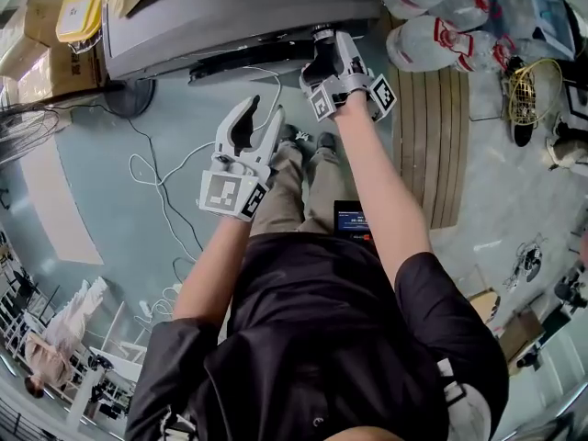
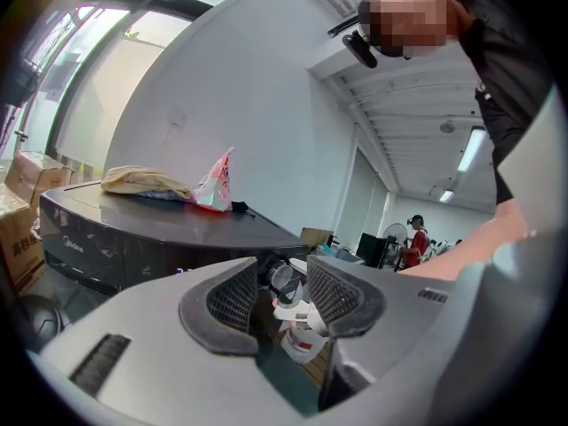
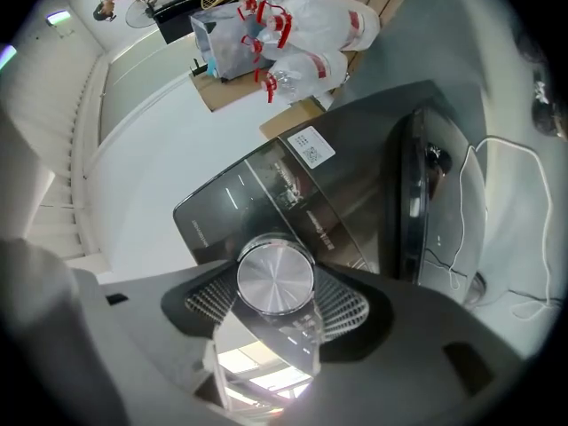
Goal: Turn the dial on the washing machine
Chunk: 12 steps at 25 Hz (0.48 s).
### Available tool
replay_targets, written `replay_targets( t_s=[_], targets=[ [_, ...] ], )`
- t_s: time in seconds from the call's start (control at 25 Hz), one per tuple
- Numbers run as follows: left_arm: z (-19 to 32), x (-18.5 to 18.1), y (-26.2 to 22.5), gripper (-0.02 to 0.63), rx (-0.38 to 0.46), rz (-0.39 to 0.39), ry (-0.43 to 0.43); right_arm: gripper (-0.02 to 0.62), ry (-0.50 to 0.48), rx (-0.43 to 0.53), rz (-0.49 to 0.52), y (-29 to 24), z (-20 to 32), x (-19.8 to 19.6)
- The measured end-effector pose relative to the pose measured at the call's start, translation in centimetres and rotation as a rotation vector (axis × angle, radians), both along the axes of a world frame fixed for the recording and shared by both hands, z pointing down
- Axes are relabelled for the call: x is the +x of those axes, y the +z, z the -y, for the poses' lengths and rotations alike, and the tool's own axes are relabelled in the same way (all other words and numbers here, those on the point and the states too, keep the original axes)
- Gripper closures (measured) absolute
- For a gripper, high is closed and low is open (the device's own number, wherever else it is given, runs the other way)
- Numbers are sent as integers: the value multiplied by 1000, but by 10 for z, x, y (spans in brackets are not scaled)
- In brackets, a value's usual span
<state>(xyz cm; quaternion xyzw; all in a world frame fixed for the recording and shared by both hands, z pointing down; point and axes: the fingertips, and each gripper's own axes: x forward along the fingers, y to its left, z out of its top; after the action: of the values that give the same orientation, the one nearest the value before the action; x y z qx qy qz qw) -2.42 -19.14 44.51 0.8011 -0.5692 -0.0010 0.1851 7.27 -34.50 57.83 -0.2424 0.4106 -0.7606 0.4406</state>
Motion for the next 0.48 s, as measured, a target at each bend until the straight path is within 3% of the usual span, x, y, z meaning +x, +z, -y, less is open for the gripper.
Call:
replay_targets(
  t_s=[0.12, 0.2, 0.36, 0.48],
  targets=[
    [-10, -8, 2, 437, -6, 3, -28, 321, -3, 3, -9, -1, 0, -2],
    [-17, -9, 2, 437, -7, 3, -37, 321, -21, 29, -80, -1, -1, -1],
    [-24, -10, 4, 440, -9, 6, -37, 312, -141, 144, -298, -8, -3, -6],
    [-29, -9, 5, 440, -9, 7, -46, 304, -245, 247, -520, -13, -10, -12]
  ],
)
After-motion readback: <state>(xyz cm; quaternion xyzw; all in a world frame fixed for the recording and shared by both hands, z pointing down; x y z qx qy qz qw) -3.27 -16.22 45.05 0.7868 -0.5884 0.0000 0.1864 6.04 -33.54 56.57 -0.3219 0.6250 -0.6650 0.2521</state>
